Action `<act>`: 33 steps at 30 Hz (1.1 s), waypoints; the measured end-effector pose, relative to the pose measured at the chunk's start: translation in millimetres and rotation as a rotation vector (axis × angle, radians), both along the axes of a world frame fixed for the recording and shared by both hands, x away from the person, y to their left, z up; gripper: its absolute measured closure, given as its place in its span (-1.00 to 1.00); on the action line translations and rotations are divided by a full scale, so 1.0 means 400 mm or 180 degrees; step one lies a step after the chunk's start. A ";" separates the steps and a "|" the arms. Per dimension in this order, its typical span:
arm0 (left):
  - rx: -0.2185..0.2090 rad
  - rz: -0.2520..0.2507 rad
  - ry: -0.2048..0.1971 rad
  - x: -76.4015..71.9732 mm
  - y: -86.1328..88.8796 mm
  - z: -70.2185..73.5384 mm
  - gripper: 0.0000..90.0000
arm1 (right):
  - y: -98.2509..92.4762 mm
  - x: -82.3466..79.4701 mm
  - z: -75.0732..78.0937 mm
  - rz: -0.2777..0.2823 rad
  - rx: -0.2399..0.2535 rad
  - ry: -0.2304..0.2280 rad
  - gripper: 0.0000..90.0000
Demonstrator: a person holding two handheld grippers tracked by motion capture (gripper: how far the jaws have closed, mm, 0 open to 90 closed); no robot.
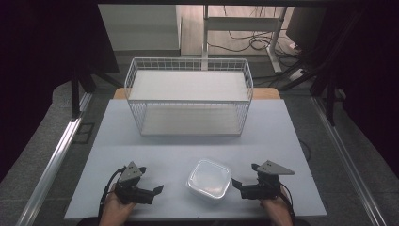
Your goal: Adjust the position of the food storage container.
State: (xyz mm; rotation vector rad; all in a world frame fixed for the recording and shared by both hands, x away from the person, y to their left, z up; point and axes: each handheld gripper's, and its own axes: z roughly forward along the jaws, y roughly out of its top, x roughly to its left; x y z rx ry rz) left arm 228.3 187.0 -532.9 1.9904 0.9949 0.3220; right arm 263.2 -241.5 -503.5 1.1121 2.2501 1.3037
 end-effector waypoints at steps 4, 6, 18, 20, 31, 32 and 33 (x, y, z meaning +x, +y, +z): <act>-0.0095 -0.0012 0.0021 0.000 0.005 0.002 -0.93 | 0.010 -0.006 0.001 -0.0023 -0.0079 -0.0100 -0.99; -0.0108 -0.0013 0.0024 0.000 0.007 0.002 -0.93 | 0.011 -0.006 0.001 -0.0030 -0.0081 -0.0107 -0.99; -0.0122 -0.0074 0.0013 -0.001 0.002 0.003 -0.92 | 0.019 -0.002 0.001 -0.0016 -0.0217 -0.0076 -1.00; -0.0133 -0.0062 0.0005 -0.003 0.003 0.005 -0.93 | 0.020 -0.003 0.004 -0.0045 -0.0252 -0.0103 -1.00; -0.0194 -0.0161 0.0081 -0.005 -0.007 0.015 -0.87 | 0.017 -0.012 0.022 0.0052 -0.0371 0.0018 -1.00; -0.0162 -0.0158 0.0081 -0.007 -0.010 0.016 -0.83 | 0.019 -0.013 0.024 0.0049 -0.0397 0.0026 -1.00; -0.0156 -0.0168 0.0088 -0.008 -0.013 0.018 -0.78 | 0.021 -0.016 0.027 0.0058 -0.0416 0.0019 -0.97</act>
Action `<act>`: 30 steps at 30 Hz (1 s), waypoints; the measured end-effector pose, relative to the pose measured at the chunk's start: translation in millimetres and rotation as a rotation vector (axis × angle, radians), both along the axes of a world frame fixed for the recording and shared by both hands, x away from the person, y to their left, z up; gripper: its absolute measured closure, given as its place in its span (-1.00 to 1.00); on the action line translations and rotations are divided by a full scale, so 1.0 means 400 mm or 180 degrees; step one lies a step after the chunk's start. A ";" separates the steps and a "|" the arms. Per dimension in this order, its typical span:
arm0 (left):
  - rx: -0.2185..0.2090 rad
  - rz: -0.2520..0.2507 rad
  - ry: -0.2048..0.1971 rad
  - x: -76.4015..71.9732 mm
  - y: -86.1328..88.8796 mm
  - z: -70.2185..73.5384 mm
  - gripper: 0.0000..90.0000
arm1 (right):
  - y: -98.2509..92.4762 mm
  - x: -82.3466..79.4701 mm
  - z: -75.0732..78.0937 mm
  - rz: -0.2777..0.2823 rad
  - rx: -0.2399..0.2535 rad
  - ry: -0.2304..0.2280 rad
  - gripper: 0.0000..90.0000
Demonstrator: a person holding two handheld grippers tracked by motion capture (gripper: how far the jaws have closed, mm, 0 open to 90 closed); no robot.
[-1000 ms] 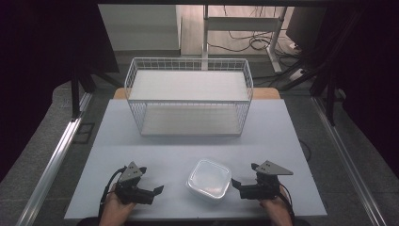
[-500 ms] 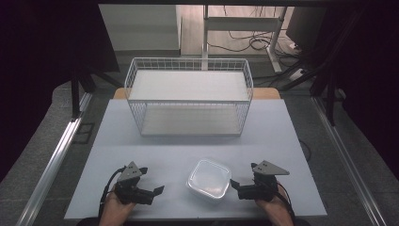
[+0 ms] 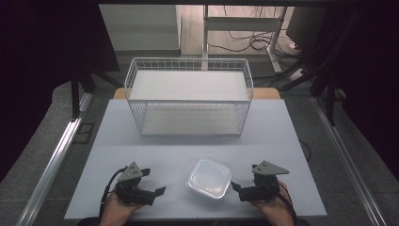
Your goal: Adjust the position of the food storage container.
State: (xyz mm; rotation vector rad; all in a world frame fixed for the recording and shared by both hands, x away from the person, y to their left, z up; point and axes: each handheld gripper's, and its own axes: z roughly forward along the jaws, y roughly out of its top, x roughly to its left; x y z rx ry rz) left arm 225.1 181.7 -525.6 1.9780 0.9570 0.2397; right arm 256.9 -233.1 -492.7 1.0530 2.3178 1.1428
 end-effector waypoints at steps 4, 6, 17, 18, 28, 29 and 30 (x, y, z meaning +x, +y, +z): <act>-0.0027 -0.0072 -0.0006 -0.005 -0.006 0.009 -0.38 | 0.007 -0.012 0.010 0.0047 -0.0046 0.0027 -0.81; -0.0059 -0.0112 0.0001 -0.004 -0.009 0.014 -0.30 | 0.007 -0.017 0.012 0.0040 -0.0043 0.0058 -0.69; -0.0268 -0.0372 0.0092 0.053 -0.065 0.024 0.55 | 0.015 -0.022 0.004 0.0251 -0.0013 0.0371 0.38; -0.0268 -0.0372 0.0092 0.053 -0.065 0.024 0.63 | 0.015 -0.022 0.004 0.0251 -0.0013 0.0371 0.38; -0.0237 -0.0538 0.0207 0.093 -0.131 0.013 1.00 | 0.032 -0.025 -0.003 0.0430 -0.0041 0.0585 0.96; -0.0213 -0.0556 0.0212 0.092 -0.139 0.012 1.00 | 0.037 -0.023 -0.003 0.0455 0.0000 0.0615 0.97; -0.0186 -0.0564 0.0212 0.092 -0.145 0.011 1.00 | 0.037 -0.023 -0.003 0.0455 0.0000 0.0615 0.97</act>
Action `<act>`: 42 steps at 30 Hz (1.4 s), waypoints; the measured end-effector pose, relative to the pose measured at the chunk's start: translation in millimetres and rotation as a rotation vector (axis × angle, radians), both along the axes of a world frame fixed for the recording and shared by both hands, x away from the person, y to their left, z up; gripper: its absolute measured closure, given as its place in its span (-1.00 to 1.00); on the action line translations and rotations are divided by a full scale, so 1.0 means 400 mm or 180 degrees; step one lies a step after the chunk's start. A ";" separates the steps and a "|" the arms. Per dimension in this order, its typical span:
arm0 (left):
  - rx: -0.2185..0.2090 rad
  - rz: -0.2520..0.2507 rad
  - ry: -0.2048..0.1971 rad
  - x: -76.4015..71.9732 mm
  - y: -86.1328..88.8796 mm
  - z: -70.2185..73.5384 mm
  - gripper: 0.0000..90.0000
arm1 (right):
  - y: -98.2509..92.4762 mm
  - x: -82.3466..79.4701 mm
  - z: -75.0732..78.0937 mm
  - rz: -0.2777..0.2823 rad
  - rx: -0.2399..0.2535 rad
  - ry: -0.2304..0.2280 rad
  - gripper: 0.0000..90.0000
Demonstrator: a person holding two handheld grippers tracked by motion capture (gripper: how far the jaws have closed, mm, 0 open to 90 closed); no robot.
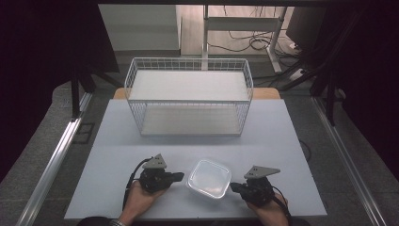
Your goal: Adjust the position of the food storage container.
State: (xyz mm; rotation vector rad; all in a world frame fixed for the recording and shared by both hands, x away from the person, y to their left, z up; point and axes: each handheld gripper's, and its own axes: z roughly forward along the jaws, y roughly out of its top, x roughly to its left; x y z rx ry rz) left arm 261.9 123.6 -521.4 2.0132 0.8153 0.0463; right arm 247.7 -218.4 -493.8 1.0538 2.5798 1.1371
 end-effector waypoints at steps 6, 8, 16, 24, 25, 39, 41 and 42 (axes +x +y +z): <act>0.0052 -0.0043 0.0050 -0.003 -0.018 -0.009 1.00 | 0.014 0.023 0.000 -0.0008 -0.0010 0.0004 0.97; 0.0070 -0.0004 0.0053 -0.003 -0.016 -0.008 1.00 | 0.020 0.035 0.001 -0.0013 0.0011 -0.0005 0.98; 0.0098 0.0198 0.0079 0.005 0.003 -0.005 1.00 | 0.057 0.089 -0.001 -0.0027 0.0018 -0.0024 0.98; 0.0094 0.0424 0.0095 0.018 0.037 -0.002 1.00 | 0.107 0.139 0.002 0.0028 -0.0028 -0.0063 0.98; 0.0086 0.0460 0.0096 0.020 0.039 -0.002 1.00 | 0.110 0.139 0.000 0.0040 -0.0032 -0.0055 0.98; 0.0135 0.0570 0.0005 0.002 0.096 0.012 0.25 | 0.051 0.114 0.001 -0.0095 0.0039 -0.0252 0.33; 0.0072 0.0504 0.0068 -0.007 0.106 0.003 -0.26 | 0.034 0.113 -0.003 -0.0059 0.0008 -0.0323 -0.18; 0.0072 0.0504 0.0068 -0.007 0.106 0.003 -0.38 | 0.034 0.113 -0.003 -0.0059 0.0008 -0.0323 -0.18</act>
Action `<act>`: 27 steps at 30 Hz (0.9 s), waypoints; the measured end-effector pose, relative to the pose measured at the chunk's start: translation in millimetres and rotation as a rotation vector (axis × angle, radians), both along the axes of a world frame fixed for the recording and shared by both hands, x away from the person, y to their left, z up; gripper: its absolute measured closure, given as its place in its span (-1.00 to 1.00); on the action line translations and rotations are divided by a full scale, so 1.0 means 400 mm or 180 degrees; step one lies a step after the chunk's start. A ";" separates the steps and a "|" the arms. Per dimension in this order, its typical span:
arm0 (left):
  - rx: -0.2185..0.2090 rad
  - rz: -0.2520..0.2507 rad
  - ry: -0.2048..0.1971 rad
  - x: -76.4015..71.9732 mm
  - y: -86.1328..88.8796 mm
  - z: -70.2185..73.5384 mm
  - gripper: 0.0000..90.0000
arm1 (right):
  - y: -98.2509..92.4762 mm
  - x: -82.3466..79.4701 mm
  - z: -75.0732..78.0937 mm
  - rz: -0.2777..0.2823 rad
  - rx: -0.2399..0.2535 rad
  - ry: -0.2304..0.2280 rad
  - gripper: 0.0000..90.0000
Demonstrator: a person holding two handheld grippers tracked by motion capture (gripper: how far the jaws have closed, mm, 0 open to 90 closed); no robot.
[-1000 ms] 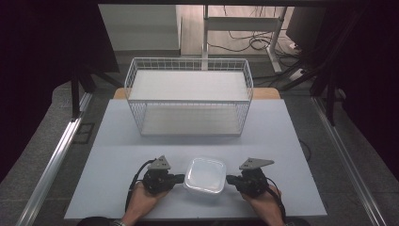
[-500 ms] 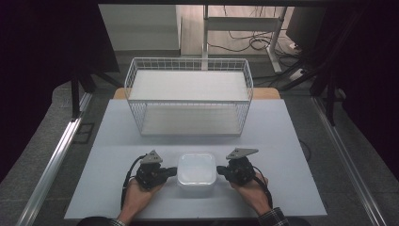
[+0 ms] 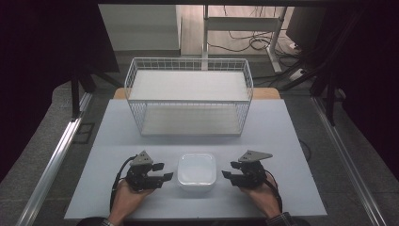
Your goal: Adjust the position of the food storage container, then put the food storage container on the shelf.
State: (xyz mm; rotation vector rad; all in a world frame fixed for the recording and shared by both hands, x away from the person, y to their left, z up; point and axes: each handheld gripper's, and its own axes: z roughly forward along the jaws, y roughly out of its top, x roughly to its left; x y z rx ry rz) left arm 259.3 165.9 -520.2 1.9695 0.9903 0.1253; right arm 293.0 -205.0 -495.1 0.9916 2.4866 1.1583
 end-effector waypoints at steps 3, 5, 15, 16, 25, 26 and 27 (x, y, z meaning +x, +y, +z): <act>-0.0067 -0.0036 0.0055 -0.004 0.005 -0.013 -0.59 | -0.006 0.004 -0.012 0.0042 -0.0020 -0.0058 -0.64; -0.0013 -0.0029 0.0010 -0.003 0.004 -0.011 -0.80 | -0.005 0.007 -0.016 0.0012 0.0020 -0.0055 -0.81; -0.0034 -0.0005 -0.0153 0.003 0.004 0.008 -0.85 | -0.002 0.006 0.005 -0.0019 0.0110 -0.0077 -0.86; -0.0058 -0.0004 -0.0158 0.004 0.003 0.013 -0.85 | -0.001 0.007 0.009 -0.0023 0.0144 -0.0074 -0.87; -0.0143 -0.0046 -0.0151 0.015 -0.017 0.040 -0.84 | 0.014 0.005 0.037 0.0012 0.0247 -0.0080 -0.96; -0.0139 -0.0059 -0.0149 0.016 -0.020 0.042 -0.83 | 0.016 0.006 0.037 0.0011 0.0250 -0.0056 -0.96; -0.0144 -0.0061 -0.0140 0.018 -0.024 0.043 -0.82 | 0.018 0.007 0.037 0.0024 0.0256 -0.0030 -0.96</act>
